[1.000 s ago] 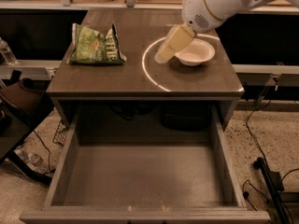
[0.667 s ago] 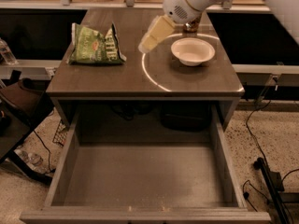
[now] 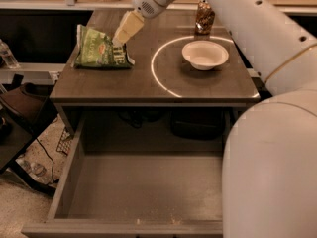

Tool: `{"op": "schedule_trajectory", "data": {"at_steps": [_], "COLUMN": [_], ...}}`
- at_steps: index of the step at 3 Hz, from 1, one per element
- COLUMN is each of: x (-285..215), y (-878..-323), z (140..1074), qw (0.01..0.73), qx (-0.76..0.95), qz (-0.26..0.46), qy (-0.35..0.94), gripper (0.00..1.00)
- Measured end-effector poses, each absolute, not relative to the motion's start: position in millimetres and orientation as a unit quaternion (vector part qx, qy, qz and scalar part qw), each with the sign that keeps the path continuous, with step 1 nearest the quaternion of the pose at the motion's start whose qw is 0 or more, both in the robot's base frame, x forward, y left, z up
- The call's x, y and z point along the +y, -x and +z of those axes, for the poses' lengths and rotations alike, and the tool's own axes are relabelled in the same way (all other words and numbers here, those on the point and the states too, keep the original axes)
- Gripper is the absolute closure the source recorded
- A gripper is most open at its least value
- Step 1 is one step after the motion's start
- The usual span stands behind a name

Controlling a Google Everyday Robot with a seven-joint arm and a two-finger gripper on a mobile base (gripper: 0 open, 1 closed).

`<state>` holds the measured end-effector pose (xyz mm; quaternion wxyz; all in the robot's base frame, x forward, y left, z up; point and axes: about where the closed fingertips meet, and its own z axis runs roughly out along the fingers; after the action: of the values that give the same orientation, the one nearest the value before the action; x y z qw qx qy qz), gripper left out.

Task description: Place green jalapeno chip bag into top drawer

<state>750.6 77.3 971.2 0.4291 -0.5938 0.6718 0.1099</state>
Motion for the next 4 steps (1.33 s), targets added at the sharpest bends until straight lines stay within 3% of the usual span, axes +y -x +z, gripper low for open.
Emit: {"op": "schedule_trajectory", "data": {"at_steps": [2,4], "x": [129,156], "y": [-758,-748], "z": [910,873], "qw": [0.423,0.409], "qx": [0.662,0.660], "qz": [0.165,0.180], "qy": [0.596,0.604], "gripper": [0.00,0.40]}}
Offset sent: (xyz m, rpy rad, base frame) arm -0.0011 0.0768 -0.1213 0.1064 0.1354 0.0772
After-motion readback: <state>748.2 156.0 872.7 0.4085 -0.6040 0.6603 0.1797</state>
